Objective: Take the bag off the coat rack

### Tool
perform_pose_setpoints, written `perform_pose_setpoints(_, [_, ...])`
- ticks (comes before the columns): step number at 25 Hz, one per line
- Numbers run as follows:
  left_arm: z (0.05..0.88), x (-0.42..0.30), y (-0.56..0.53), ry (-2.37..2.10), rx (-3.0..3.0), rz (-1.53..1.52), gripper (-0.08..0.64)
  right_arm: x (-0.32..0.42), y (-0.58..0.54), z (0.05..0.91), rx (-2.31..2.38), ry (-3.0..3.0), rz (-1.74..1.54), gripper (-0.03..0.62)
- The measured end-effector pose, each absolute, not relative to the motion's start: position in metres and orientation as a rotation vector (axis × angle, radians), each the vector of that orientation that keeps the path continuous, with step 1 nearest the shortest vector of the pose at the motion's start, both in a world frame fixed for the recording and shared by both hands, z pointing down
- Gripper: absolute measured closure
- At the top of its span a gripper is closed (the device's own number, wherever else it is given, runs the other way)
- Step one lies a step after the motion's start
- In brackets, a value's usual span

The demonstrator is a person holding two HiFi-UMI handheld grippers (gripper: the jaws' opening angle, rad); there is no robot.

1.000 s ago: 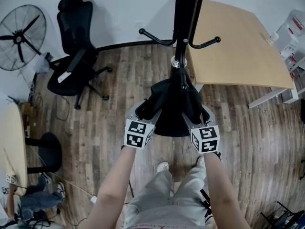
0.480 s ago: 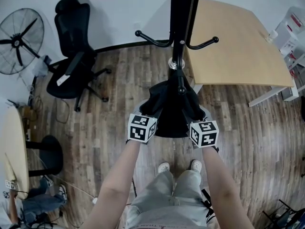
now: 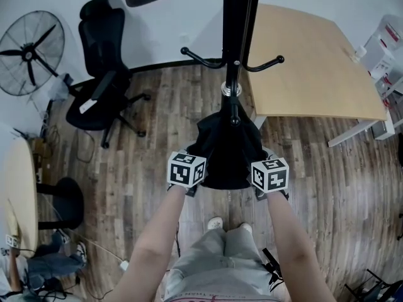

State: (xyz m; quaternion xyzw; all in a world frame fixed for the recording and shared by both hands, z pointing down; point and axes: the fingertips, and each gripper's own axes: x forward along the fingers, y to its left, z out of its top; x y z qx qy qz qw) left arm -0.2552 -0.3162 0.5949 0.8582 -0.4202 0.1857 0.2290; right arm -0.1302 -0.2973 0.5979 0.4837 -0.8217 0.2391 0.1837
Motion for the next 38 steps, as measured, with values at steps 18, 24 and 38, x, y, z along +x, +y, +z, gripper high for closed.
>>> perform_pose_setpoints(18, [0.557,-0.256,-0.253,-1.181,2.283,0.545,0.469,-0.13,-0.242,0.565,1.164,-2.319,0.703,0.534])
perform_pose_setpoints(24, [0.538,-0.258,-0.236,-1.235,2.274,0.493,0.472,-0.132,-0.224,0.548,1.118,-2.329,0.637,0.54])
perform_pose_setpoints(38, [0.479,-0.252,-0.211,-1.323,2.335,0.468,0.48,-0.129,-0.2,0.495,1.139,-2.373,0.526,0.551])
